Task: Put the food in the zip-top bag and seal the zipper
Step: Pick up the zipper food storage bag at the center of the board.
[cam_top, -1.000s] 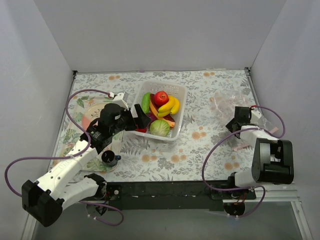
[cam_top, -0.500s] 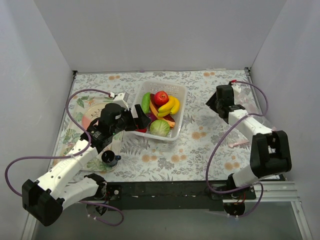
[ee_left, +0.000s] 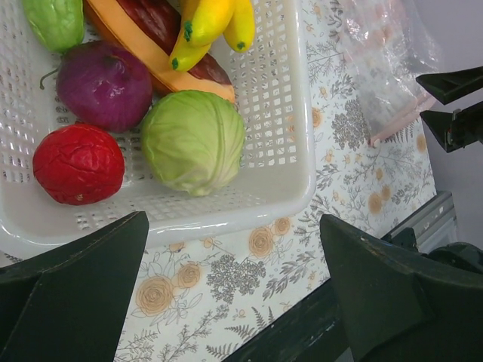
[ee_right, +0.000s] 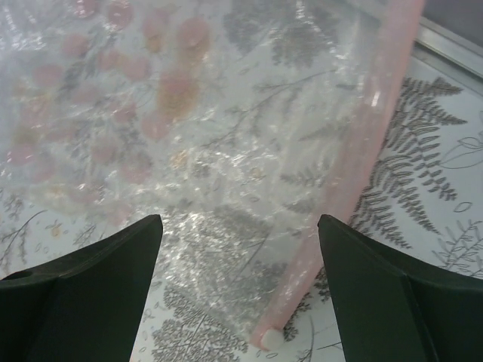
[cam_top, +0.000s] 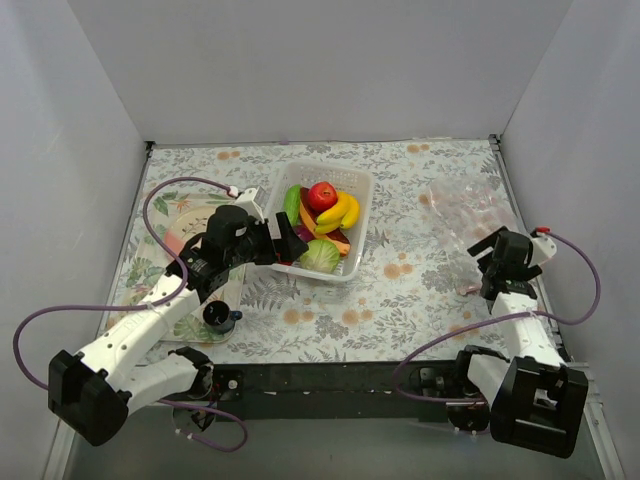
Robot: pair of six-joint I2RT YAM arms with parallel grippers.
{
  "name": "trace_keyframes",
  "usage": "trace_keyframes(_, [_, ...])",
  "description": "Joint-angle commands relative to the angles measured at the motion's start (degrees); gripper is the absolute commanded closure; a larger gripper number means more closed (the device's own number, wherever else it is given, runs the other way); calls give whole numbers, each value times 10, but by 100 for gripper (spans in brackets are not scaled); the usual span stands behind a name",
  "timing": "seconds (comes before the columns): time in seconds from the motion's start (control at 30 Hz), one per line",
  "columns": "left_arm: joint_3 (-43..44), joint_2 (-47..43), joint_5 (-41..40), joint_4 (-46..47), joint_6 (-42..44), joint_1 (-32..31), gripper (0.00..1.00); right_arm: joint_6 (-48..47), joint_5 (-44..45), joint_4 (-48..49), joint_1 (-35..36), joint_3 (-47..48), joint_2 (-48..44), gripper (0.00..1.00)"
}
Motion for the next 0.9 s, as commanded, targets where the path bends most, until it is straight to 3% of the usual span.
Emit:
trace_keyframes(0.0, [15,-3,27,-8,3,0,2,-12,-25,72,-65,-22,15,7])
trace_keyframes(0.3, [18,15,31,-10,0,0,2,-22,2,105,-112,-32,35,9])
trace_keyframes(0.6, [24,30,28,-11,2,0,2,-33,-53,246,-130,-73,79,15])
trace_keyframes(0.7, [24,33,25,-12,2,0,2,-42,-54,263,-130,-72,79,25])
trace_keyframes(0.8, [26,35,24,-12,3,0,2,-55,-61,258,-130,-55,86,57])
trace_keyframes(0.83, [29,34,23,-12,3,0,2,-58,-67,256,-130,-51,87,84])
trace_keyframes(0.87, [31,35,24,-12,3,0,2,-61,-70,248,-130,-44,88,92])
